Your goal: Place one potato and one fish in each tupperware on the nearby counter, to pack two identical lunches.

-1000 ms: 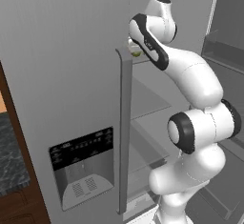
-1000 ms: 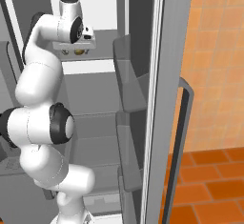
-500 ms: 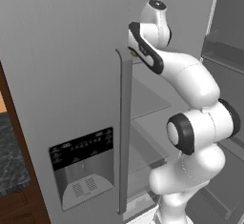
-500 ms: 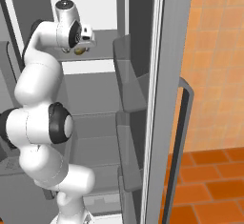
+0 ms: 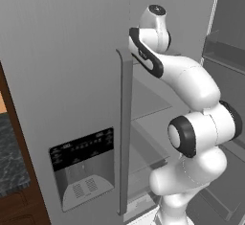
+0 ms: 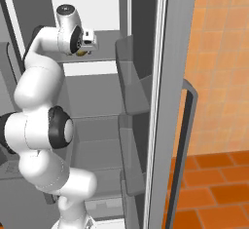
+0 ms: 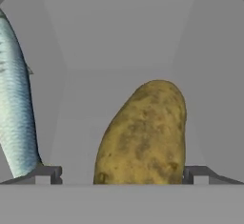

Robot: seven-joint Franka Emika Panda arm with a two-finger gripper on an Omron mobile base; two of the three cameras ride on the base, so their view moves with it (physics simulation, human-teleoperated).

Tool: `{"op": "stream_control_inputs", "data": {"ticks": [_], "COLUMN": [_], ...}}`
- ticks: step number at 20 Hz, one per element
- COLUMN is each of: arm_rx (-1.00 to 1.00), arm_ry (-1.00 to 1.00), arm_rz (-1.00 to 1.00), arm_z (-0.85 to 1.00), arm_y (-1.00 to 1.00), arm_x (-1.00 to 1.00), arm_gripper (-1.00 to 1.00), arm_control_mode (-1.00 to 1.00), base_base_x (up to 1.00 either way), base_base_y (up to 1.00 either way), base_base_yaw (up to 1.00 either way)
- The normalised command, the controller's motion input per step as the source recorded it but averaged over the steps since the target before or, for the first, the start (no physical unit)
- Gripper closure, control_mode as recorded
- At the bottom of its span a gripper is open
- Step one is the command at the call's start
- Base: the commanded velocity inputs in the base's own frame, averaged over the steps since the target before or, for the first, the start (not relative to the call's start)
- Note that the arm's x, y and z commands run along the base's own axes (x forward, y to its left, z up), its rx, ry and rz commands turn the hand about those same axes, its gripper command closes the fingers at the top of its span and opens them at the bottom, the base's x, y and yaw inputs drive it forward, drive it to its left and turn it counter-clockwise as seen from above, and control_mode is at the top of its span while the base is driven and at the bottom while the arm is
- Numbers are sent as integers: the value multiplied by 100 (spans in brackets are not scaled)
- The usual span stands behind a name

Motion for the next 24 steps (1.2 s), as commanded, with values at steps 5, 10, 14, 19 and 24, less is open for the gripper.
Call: {"op": "stream_control_inputs", "data": {"ticks": [5, 10, 14, 19, 24], "arm_rx": [0, 0, 0, 0, -6], "arm_ry": [0, -1, -10, -1, 25], "arm_rz": [0, 0, 0, 0, 2], "arm_z": [0, 10, 17, 0, -46], "arm_y": [0, -4, -31, -12, -1], "arm_x": [0, -51, -100, -100, -100], "arm_gripper": [100, 100, 100, 100, 100], "arm_control_mode": [-100, -100, -100, -100, -100], "base_base_x": [0, 0, 0, 0, 0], "base_base_y": [0, 0, 0, 0, 0], "base_base_yaw": [0, 0, 0, 0, 0]}}
